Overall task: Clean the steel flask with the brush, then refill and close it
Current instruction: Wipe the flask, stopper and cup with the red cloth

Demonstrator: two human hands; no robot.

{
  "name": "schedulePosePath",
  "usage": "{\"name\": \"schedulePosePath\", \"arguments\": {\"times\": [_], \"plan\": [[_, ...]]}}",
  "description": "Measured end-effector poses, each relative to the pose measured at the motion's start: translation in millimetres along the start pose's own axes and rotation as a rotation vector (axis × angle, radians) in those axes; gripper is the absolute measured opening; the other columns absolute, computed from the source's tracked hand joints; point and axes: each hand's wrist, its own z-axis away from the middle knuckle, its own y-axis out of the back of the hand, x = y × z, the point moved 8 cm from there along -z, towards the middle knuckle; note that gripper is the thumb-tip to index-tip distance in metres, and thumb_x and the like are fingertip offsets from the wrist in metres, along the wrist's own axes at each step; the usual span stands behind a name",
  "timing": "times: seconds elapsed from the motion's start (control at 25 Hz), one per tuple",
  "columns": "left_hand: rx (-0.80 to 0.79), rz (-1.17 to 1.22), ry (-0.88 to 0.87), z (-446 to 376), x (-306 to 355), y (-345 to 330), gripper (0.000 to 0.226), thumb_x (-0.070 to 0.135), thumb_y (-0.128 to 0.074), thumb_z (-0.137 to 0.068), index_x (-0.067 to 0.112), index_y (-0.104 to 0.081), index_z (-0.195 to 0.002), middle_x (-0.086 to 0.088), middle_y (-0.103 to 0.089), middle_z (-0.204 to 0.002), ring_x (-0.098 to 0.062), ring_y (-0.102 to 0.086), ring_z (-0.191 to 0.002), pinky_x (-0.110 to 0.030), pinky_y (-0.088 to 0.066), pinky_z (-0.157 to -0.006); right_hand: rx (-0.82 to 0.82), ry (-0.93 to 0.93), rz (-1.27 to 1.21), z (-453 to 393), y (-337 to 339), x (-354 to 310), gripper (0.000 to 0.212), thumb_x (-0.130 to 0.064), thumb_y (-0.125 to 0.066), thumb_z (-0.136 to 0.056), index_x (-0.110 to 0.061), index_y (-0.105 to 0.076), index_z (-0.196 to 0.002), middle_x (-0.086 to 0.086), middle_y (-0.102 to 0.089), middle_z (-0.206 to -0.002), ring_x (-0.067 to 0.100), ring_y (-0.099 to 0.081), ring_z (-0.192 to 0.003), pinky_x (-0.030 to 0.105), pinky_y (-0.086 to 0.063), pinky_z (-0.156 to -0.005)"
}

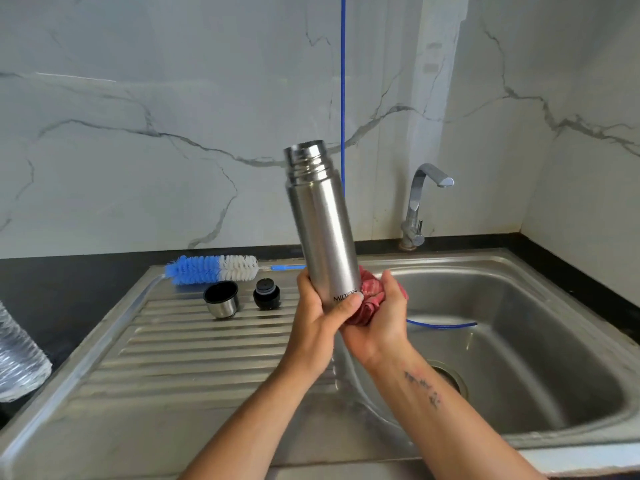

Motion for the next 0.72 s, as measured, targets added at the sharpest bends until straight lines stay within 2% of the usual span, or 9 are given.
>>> {"name": "schedulePosePath", "arguments": {"times": [0.04,0.12,0.24,0.32,0.4,0.48,0.56,0.64,0.72], "plan": [[0.018,-0.009,-0.009,-2.4,1.7,4.5,0.059,0.016,-0.076,-0.080,0.012,-0.044,-0.129,0.001,-0.075,-0.109,-0.018,-0.071,-0.109,-0.026,-0.057,-0.088,-0.023,-0.051,0.031,1.0,2.0,9.4,0.061,-0.052,-0.041,-0.104,0.001,-0.062,-0.127,0.024,-0.070,-0.123,0.038,-0.069,-0.112,0.049,-0.050,-0.104],[0.054,-0.033,-0.016,-5.9,3.1,14.1,0.057,0.020,-0.076,-0.079,0.017,-0.045,-0.127,0.005,-0.075,-0.107,-0.016,-0.071,-0.108,-0.026,-0.057,-0.088,-0.042,-0.123,0.079,4.6,3.3,22.2,0.065,-0.051,-0.041,-0.104,0.004,-0.058,-0.134,0.028,-0.065,-0.131,0.041,-0.063,-0.123,0.051,-0.047,-0.108],[-0.008,-0.065,-0.007,2.2,0.8,8.9,0.059,0.016,-0.075,-0.082,0.018,-0.043,-0.131,0.009,-0.073,-0.116,-0.013,-0.069,-0.115,-0.027,-0.056,-0.095,-0.005,-0.057,0.043,-3.9,1.5,5.3,0.060,-0.047,-0.047,-0.102,-0.001,-0.055,-0.140,0.027,-0.061,-0.138,0.042,-0.060,-0.127,0.053,-0.050,-0.105],[-0.010,-0.093,-0.011,4.5,0.1,8.8,0.063,0.018,-0.077,-0.083,0.016,-0.042,-0.135,0.005,-0.072,-0.121,-0.015,-0.068,-0.118,-0.031,-0.055,-0.098,-0.020,-0.050,0.067,-3.6,0.7,2.7,0.050,-0.041,-0.050,-0.102,-0.005,-0.058,-0.136,0.025,-0.063,-0.136,0.040,-0.065,-0.120,0.050,-0.055,-0.097],[0.041,-0.102,-0.013,2.1,4.4,19.7,0.063,0.021,-0.078,-0.082,0.016,-0.043,-0.134,0.001,-0.072,-0.120,-0.018,-0.069,-0.117,-0.033,-0.056,-0.096,-0.064,-0.089,0.202,2.6,0.9,10.8,0.033,-0.035,-0.051,-0.102,-0.009,-0.063,-0.117,0.023,-0.068,-0.123,0.038,-0.071,-0.103,0.048,-0.059,-0.088],[0.125,-0.132,-0.013,2.5,12.9,38.8,0.062,0.025,-0.080,-0.080,0.020,-0.045,-0.131,0.002,-0.072,-0.114,-0.018,-0.071,-0.111,-0.033,-0.058,-0.090,-0.113,-0.116,0.293,8.5,0.2,14.6,0.027,-0.031,-0.051,-0.101,-0.009,-0.067,-0.104,0.022,-0.071,-0.115,0.038,-0.071,-0.101,0.053,-0.055,-0.096],[0.209,-0.174,-0.019,8.7,20.7,62.4,0.064,0.031,-0.083,-0.076,0.020,-0.048,-0.129,-0.002,-0.071,-0.113,-0.021,-0.071,-0.108,-0.038,-0.060,-0.089,-0.152,-0.113,0.354,13.3,-6.1,14.3,0.027,-0.029,-0.053,-0.100,-0.008,-0.069,-0.108,0.021,-0.069,-0.114,0.039,-0.068,-0.107,0.060,-0.047,-0.107],[0.288,-0.206,-0.006,19.8,25.5,85.9,0.065,0.034,-0.087,-0.071,0.018,-0.052,-0.124,-0.002,-0.072,-0.109,-0.023,-0.072,-0.104,-0.041,-0.059,-0.090,-0.170,-0.112,0.400,15.4,-9.4,17.7,0.033,-0.027,-0.056,-0.098,-0.005,-0.067,-0.121,0.022,-0.067,-0.116,0.040,-0.067,-0.107,0.061,-0.049,-0.104],[0.367,-0.271,0.016,35.7,32.4,114.0,0.067,0.035,-0.090,-0.065,0.020,-0.054,-0.119,0.000,-0.074,-0.106,-0.019,-0.073,-0.101,-0.040,-0.059,-0.088,-0.172,-0.134,0.459,17.0,-8.1,28.2,0.043,-0.028,-0.055,-0.098,0.000,-0.061,-0.130,0.029,-0.068,-0.121,0.047,-0.067,-0.110,0.059,-0.053,-0.098]]}}
